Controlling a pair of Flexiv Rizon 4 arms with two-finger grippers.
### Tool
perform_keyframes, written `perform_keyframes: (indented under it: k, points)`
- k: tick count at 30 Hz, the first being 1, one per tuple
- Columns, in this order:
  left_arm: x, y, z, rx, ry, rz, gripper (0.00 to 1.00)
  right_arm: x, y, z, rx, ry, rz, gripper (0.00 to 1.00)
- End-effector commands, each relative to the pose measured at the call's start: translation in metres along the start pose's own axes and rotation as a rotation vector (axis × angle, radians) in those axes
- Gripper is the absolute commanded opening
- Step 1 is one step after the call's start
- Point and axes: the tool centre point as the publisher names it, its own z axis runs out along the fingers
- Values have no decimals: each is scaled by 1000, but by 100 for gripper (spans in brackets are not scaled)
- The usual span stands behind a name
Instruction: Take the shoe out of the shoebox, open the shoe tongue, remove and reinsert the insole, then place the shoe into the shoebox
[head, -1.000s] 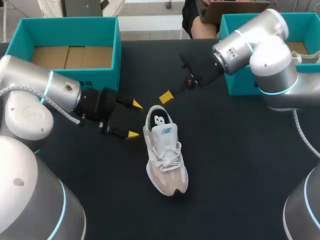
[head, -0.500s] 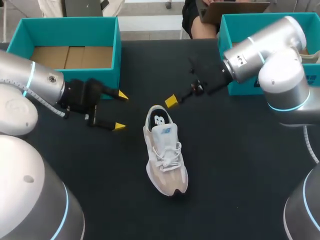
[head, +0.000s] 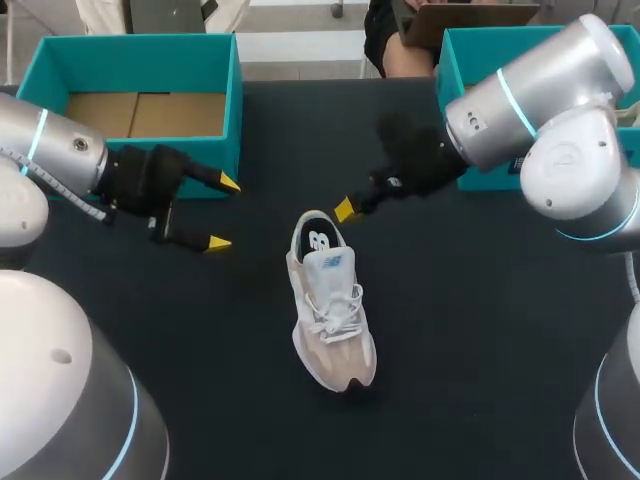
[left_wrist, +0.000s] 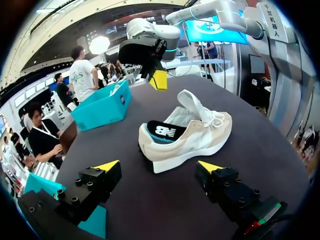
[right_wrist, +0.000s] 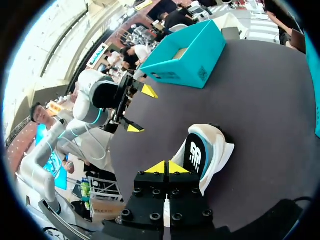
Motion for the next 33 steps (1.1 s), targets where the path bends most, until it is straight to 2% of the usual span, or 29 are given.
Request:
perform_keyframes:
  k: [1, 6, 9, 12, 17, 22, 26, 28, 30, 33]
  points:
    - [-5, -2, -12, -12, 25, -6, 100, 2, -1, -1, 0, -64, 2, 0]
    - [-5, -2, -14, -22, 14, -15, 100, 2, -1, -1, 0, -64, 2, 0]
    - [-5, -2, -14, -22, 14, -15, 100, 0, 0, -2, 59, -282, 43, 0]
    - [-5, -2, -14, -22, 14, -15, 100, -2, 3, -5, 82, -457, 59, 0]
    - [-5, -2, -14, -22, 14, -15, 100, 2, 14, -4, 79, -594, 114, 0]
    - [-5, -2, -14, -22, 14, -15, 100, 4, 16, 12, 56, -619, 141, 0]
    - [-5, -2, -14, -22, 14, -15, 100, 5, 11, 22, 77, -623, 155, 0]
    - [-5, -2, -14, -22, 14, -15, 100, 5, 7, 25, 44, -605, 158, 0]
    - [-5, -2, -14, -22, 14, -15, 100, 6, 3, 27, -62, -581, 128, 0]
    - [-5, -2, -14, -22, 14, -15, 100, 6, 3, 27, -62, -581, 128, 0]
